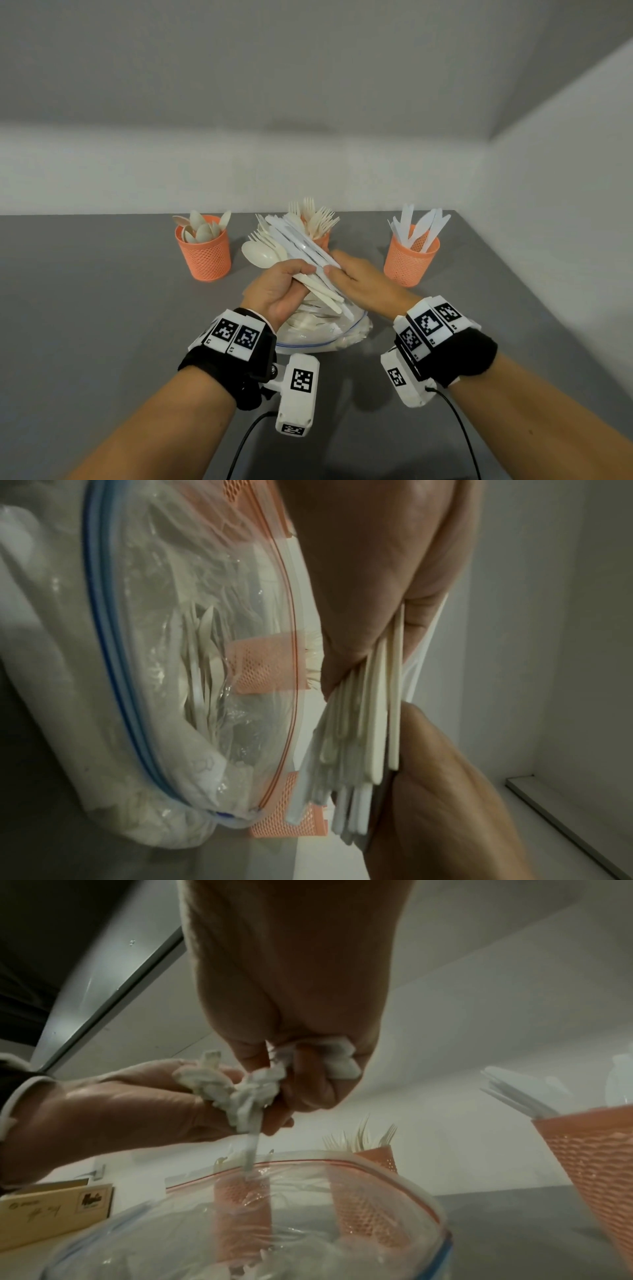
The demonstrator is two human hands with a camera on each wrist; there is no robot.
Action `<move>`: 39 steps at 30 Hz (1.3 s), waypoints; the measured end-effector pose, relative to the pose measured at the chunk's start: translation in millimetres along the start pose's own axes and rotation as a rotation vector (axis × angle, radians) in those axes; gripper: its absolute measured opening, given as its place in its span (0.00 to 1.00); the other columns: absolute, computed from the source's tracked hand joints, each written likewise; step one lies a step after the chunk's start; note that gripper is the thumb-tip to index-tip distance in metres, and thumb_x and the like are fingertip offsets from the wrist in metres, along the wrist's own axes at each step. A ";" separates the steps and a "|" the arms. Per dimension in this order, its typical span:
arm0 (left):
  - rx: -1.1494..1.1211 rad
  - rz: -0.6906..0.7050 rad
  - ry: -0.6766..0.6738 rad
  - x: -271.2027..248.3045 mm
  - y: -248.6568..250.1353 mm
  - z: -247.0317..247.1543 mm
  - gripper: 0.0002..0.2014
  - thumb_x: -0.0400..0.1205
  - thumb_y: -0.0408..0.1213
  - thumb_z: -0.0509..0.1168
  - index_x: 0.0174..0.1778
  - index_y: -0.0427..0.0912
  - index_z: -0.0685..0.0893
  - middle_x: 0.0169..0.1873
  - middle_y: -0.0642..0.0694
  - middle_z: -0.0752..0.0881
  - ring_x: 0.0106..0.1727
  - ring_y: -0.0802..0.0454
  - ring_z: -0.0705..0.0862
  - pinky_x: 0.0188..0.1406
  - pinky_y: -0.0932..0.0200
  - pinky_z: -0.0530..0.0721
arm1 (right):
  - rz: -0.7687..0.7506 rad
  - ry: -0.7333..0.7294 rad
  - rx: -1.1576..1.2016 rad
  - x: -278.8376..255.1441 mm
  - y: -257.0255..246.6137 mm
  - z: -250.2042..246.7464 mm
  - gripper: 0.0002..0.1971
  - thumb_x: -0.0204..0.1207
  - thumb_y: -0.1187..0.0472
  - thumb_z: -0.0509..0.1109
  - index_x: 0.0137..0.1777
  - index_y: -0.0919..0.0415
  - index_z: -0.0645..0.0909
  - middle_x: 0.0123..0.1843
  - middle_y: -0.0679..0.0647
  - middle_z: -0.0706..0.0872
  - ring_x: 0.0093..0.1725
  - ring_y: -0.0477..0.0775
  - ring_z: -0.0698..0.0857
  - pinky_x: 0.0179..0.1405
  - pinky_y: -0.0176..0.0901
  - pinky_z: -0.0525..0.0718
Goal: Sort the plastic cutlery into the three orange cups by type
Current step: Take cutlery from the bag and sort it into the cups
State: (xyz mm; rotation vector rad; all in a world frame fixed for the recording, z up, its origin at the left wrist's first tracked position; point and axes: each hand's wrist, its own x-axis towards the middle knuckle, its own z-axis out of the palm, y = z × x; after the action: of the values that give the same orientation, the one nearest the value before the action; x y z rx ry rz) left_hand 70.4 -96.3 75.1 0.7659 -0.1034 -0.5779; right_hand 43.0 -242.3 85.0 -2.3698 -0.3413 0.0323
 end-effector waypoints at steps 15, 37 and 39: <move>0.139 0.014 0.192 5.9 -0.9 8.4 0.13 0.80 0.20 0.57 0.54 0.35 0.83 0.50 0.41 0.87 0.51 0.48 0.86 0.47 0.54 0.88 | 0.059 0.032 0.093 1.7 8.6 -7.9 0.14 0.84 0.61 0.56 0.67 0.61 0.74 0.55 0.50 0.82 0.54 0.47 0.80 0.56 0.40 0.75; 0.062 -0.066 0.153 28.3 -2.7 10.7 0.22 0.78 0.19 0.60 0.69 0.32 0.75 0.60 0.40 0.83 0.61 0.47 0.81 0.65 0.53 0.76 | 0.373 0.718 0.327 43.3 127.5 -88.8 0.09 0.82 0.58 0.59 0.60 0.57 0.69 0.58 0.59 0.80 0.54 0.57 0.79 0.59 0.51 0.78; 0.067 -0.055 0.137 28.3 -2.3 10.0 0.21 0.78 0.20 0.59 0.69 0.33 0.75 0.52 0.42 0.84 0.55 0.48 0.82 0.64 0.52 0.77 | 0.462 0.632 0.310 43.3 136.0 -85.8 0.14 0.81 0.57 0.61 0.65 0.58 0.69 0.62 0.59 0.79 0.61 0.60 0.80 0.59 0.47 0.75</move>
State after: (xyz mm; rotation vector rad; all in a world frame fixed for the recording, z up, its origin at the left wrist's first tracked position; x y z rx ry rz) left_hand 90.3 -118.9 77.4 0.8732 0.0246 -0.5750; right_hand 127.1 -383.8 59.2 -1.9736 0.4800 -0.4085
